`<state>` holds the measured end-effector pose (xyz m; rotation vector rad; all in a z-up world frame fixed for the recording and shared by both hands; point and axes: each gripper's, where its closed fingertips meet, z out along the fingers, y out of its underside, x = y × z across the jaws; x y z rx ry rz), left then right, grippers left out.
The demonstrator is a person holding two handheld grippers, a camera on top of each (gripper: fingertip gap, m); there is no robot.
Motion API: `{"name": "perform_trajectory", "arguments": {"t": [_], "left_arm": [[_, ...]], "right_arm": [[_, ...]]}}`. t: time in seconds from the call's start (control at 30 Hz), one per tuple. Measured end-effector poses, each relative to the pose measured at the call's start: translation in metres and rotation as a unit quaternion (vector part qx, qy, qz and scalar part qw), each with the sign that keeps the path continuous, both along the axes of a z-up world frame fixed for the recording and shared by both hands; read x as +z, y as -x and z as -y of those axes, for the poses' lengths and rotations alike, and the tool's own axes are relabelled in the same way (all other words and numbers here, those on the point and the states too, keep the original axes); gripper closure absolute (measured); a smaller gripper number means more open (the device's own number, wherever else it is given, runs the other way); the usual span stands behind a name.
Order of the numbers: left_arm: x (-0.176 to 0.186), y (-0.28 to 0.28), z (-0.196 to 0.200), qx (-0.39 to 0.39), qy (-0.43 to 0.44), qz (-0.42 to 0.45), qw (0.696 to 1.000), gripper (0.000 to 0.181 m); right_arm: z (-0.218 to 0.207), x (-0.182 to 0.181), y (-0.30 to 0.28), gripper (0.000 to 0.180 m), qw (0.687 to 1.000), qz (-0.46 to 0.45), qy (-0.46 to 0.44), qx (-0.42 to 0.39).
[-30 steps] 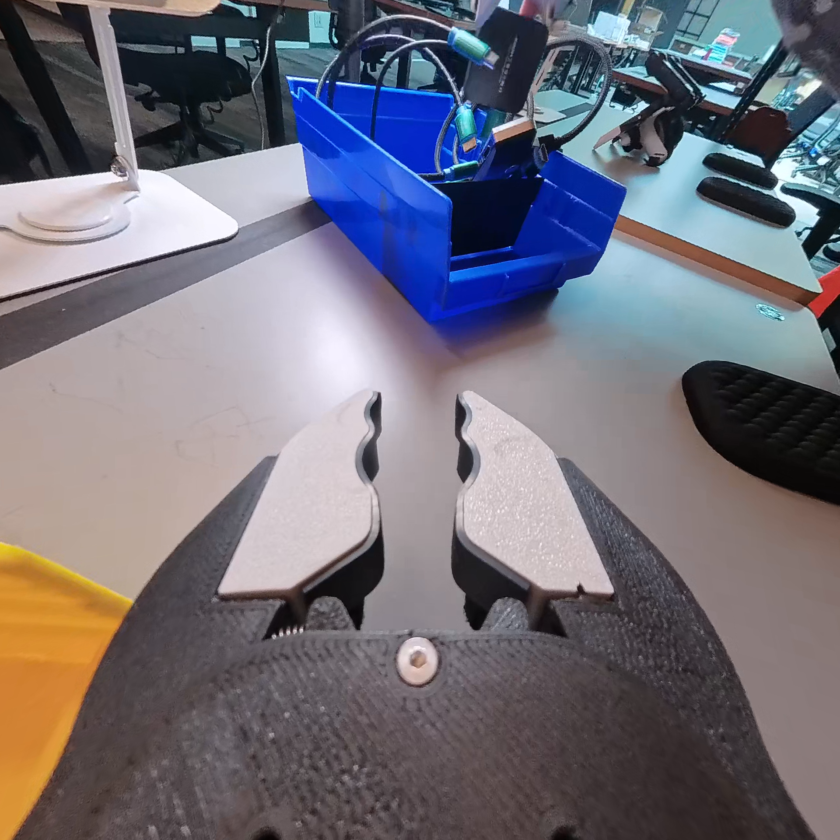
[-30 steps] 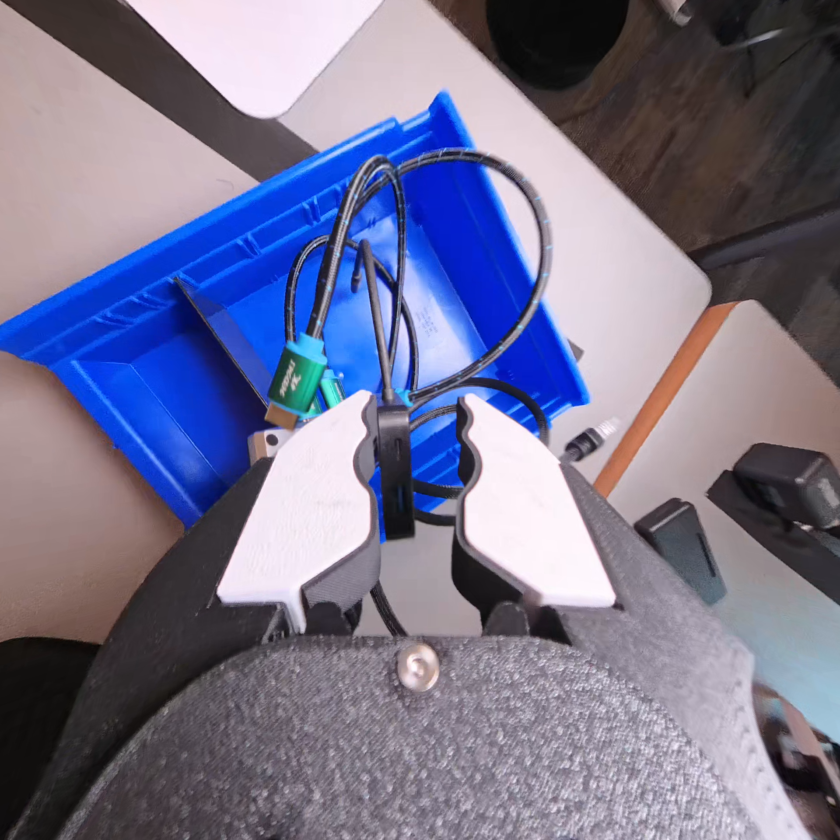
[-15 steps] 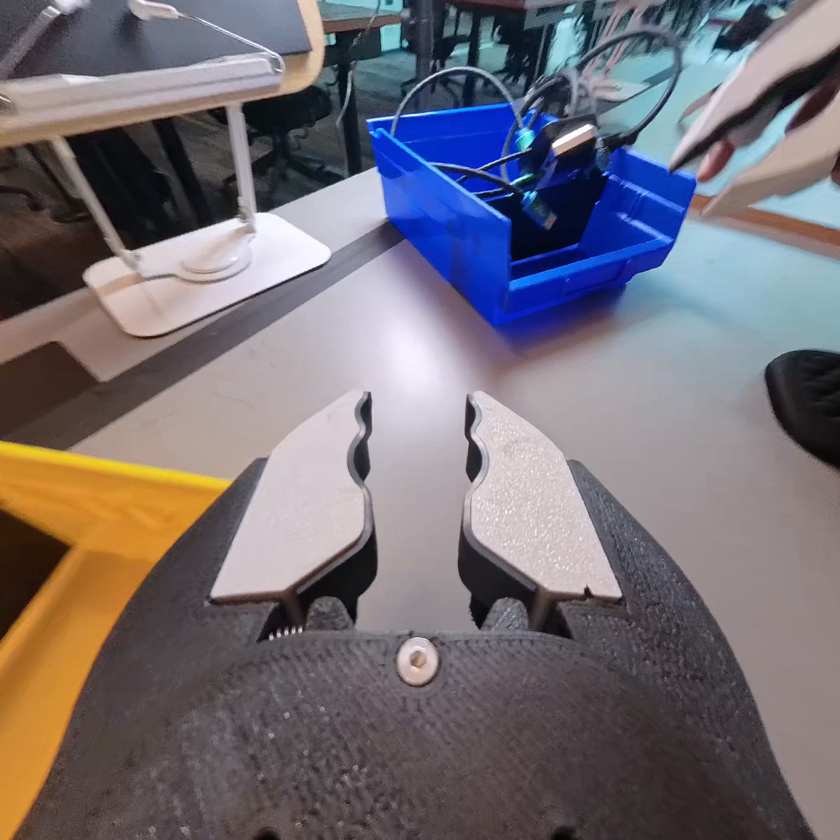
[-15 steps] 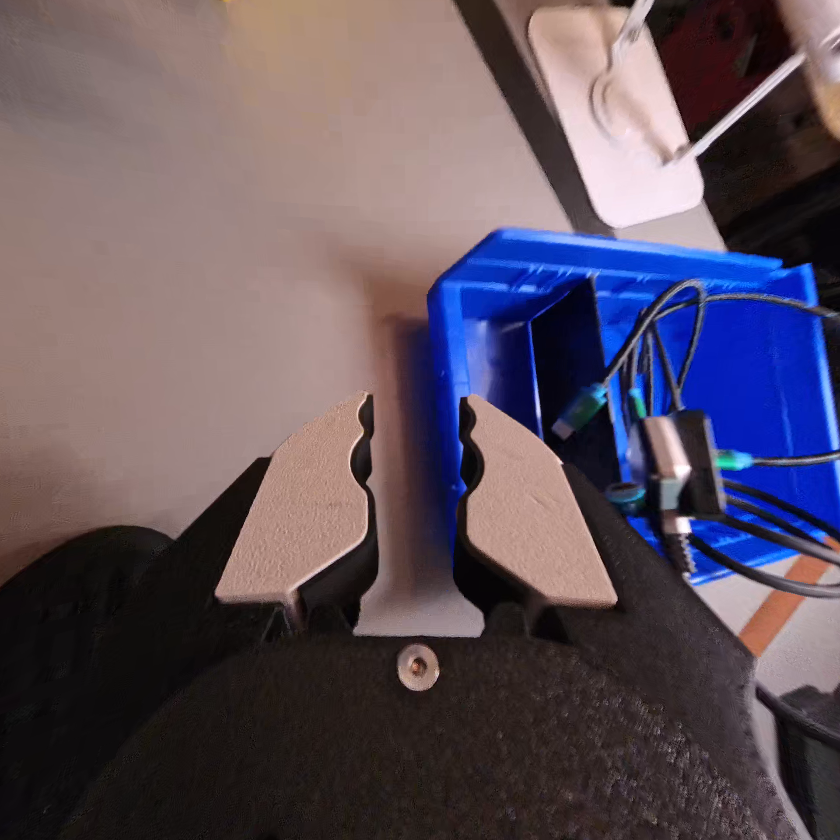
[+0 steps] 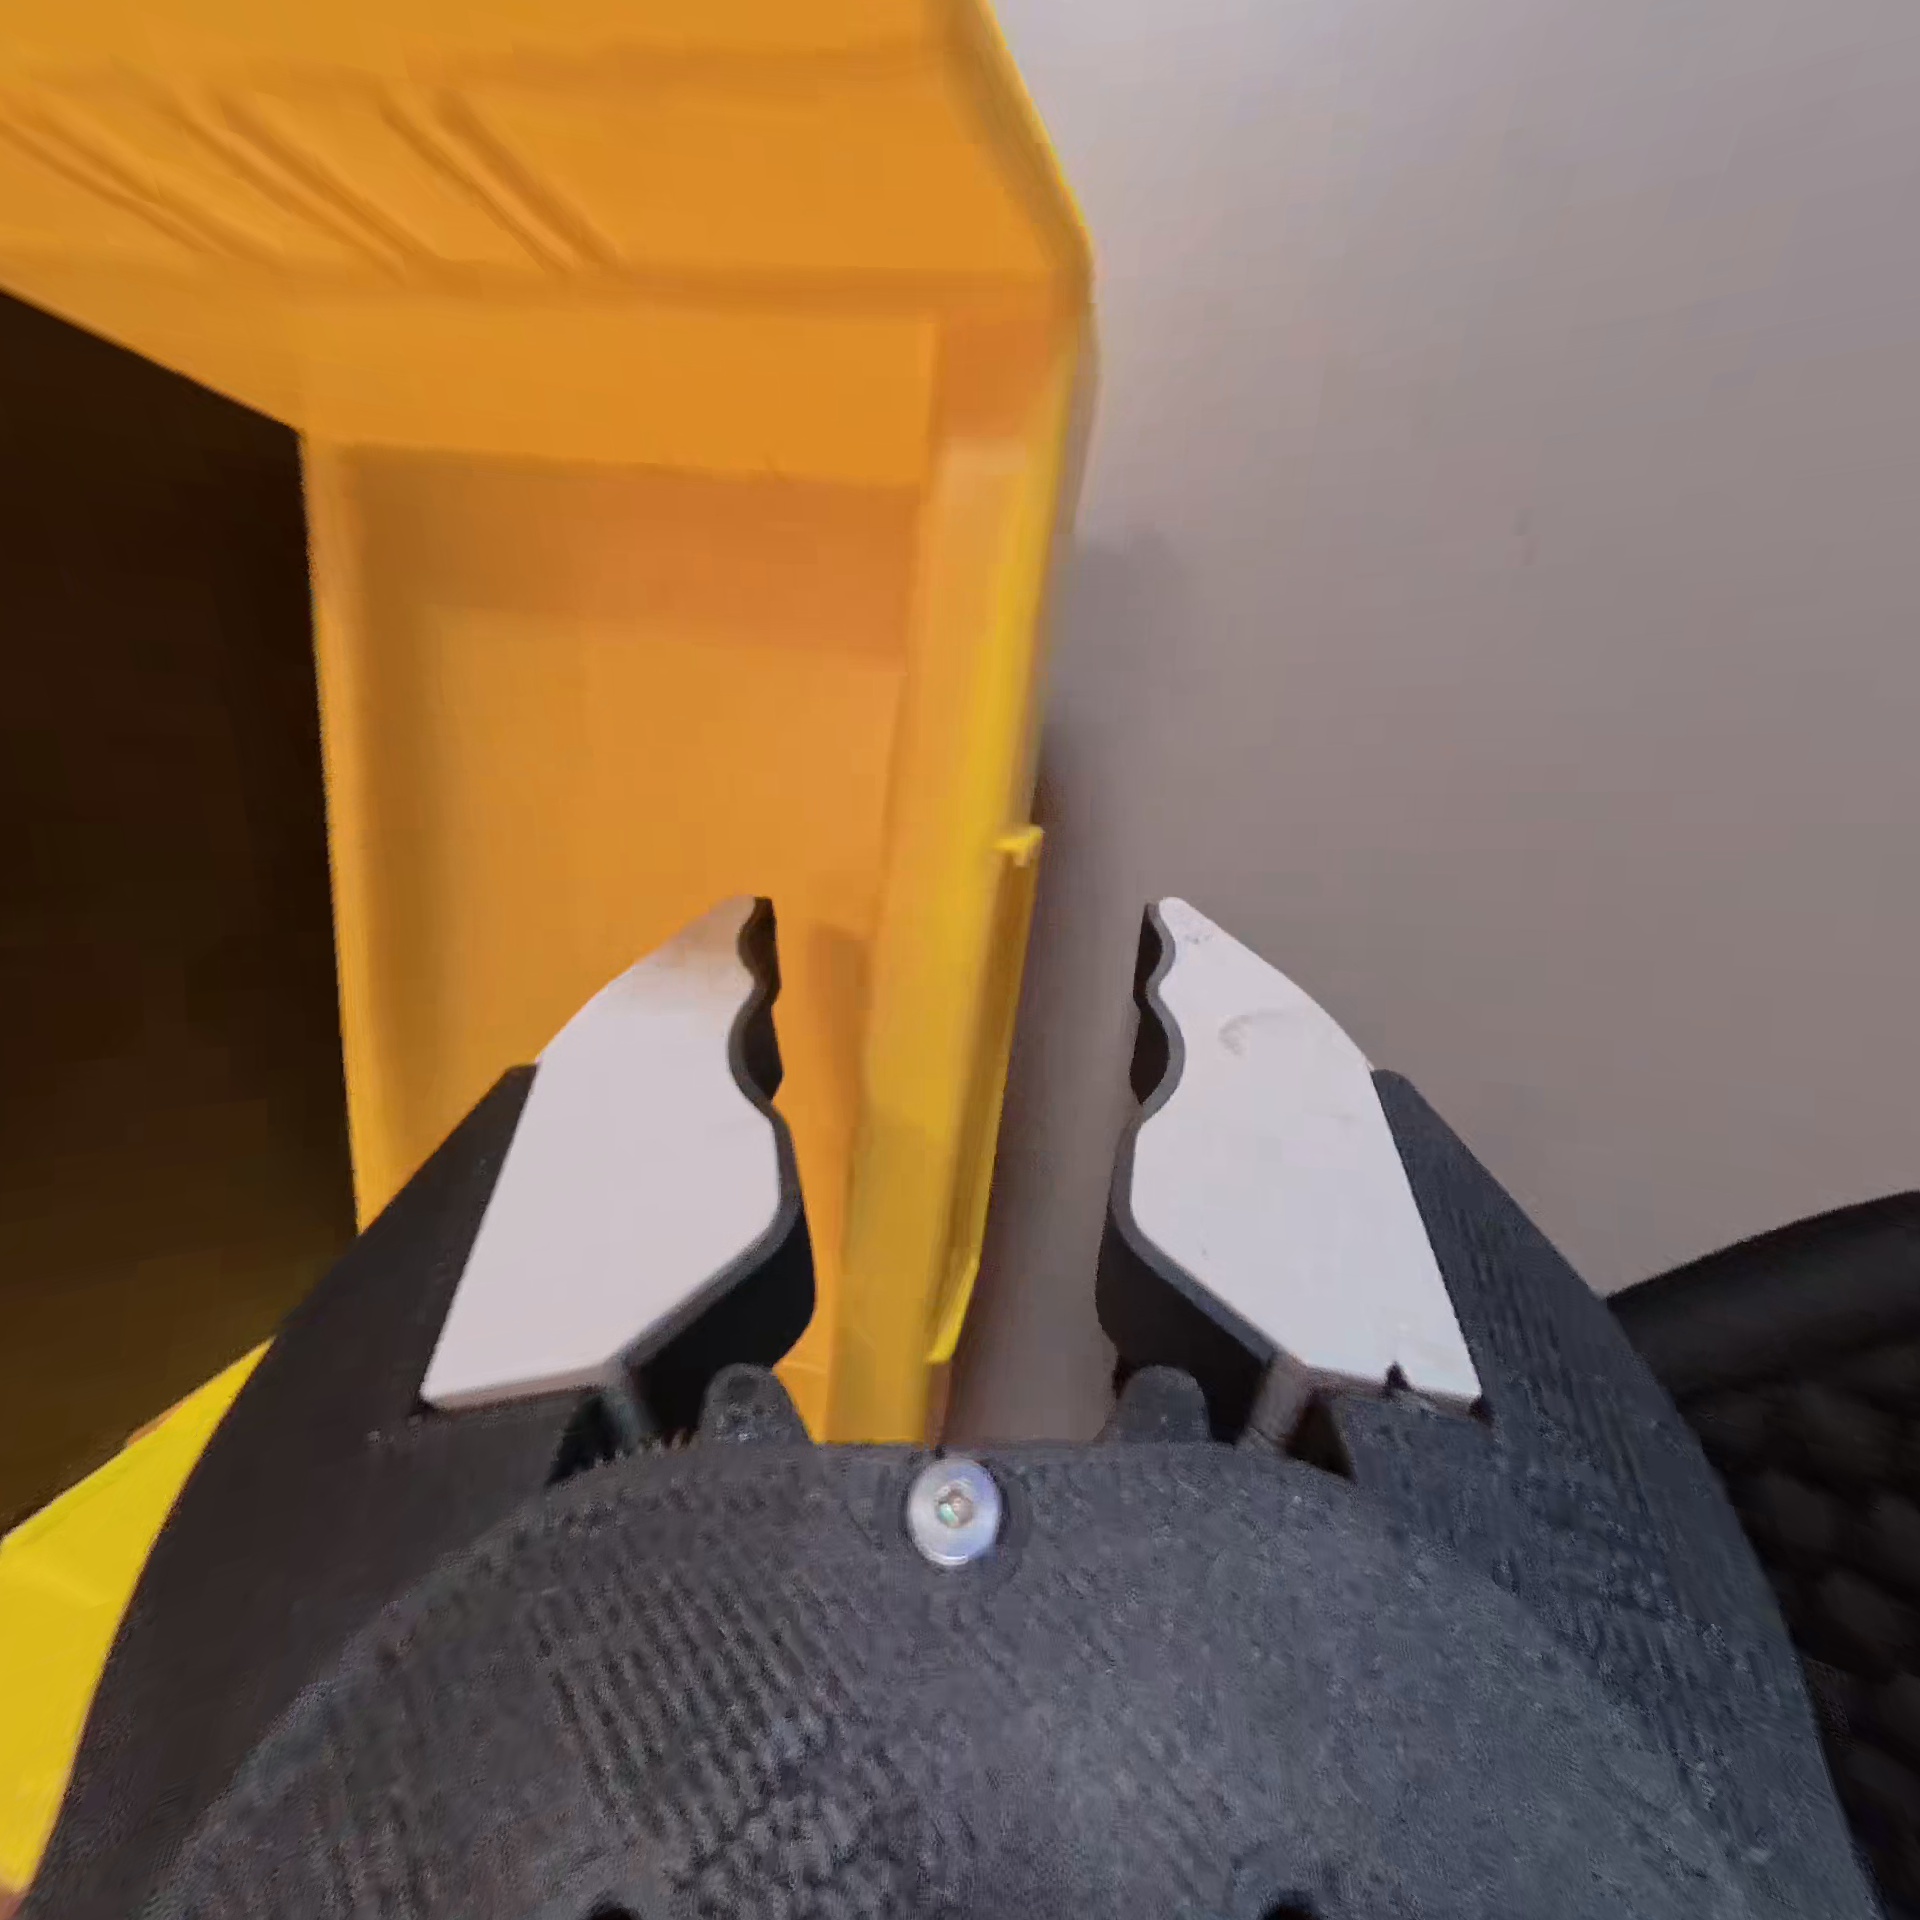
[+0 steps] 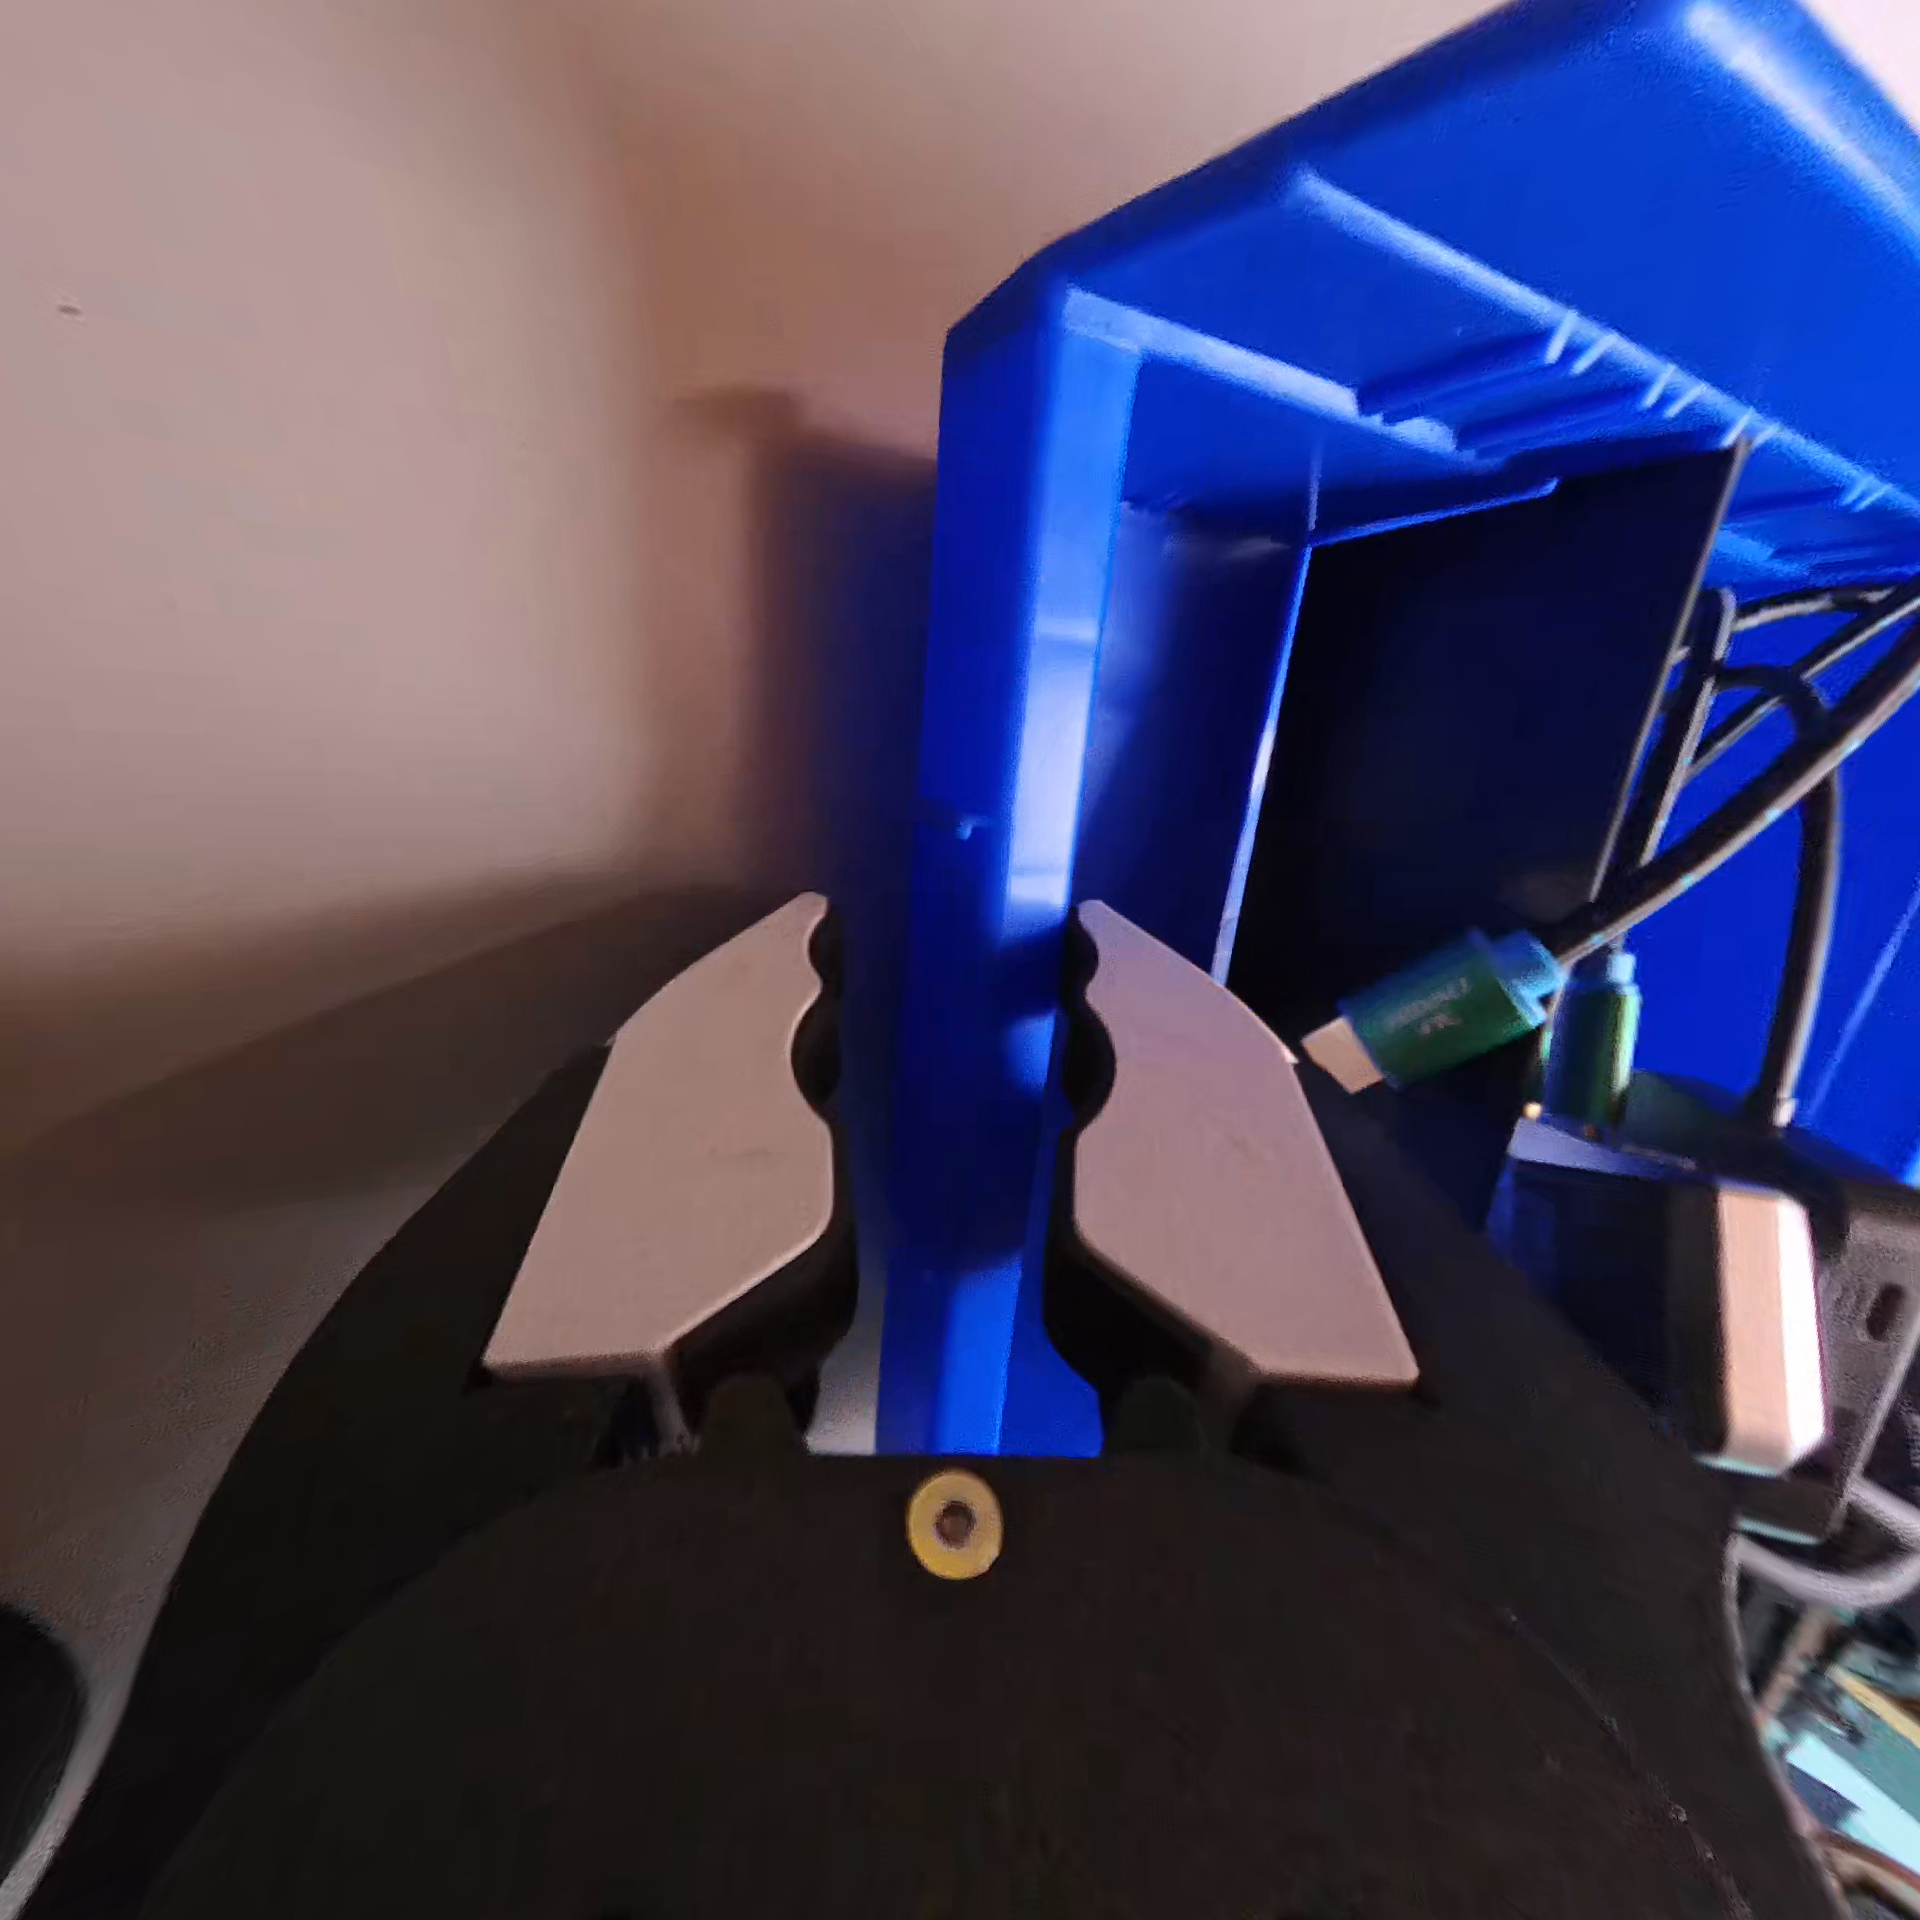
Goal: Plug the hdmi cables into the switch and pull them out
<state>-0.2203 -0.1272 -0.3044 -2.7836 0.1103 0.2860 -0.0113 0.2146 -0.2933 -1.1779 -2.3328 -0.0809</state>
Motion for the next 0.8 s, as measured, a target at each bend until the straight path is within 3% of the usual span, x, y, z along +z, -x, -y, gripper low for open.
{"name": "perform_trajectory", "arguments": {"t": [0.03,0.1,0.4,0.63,0.73,0.8], "left_arm": [[-0.001,-0.004,-0.006,-0.003,-0.007,0.006,1.0,0.124],[0.001,0.001,-0.012,0.0,-0.01,-0.019,1.0,0.151],[0.001,-0.032,-0.048,-0.082,-0.022,-0.032,0.996,0.154],[0.003,-0.103,-0.103,-0.25,-0.04,-0.055,0.966,0.153],[0.008,-0.117,-0.126,-0.301,-0.072,-0.092,0.946,0.151],[0.017,-0.117,-0.132,-0.28,-0.099,-0.09,0.95,0.145]], "right_arm": [[-0.002,0.0,0.003,0.149,1.0,-0.004,-0.014,0.004],[-0.002,0.001,0.004,0.149,1.0,-0.008,-0.021,0.005],[0.034,0.002,-0.022,0.149,0.995,-0.045,-0.031,0.086],[0.107,0.004,-0.053,0.149,0.985,-0.084,0.011,0.149],[0.137,0.03,-0.066,0.147,0.976,-0.157,0.089,0.123],[0.147,0.059,-0.082,0.147,0.957,-0.224,0.164,0.081]]}}
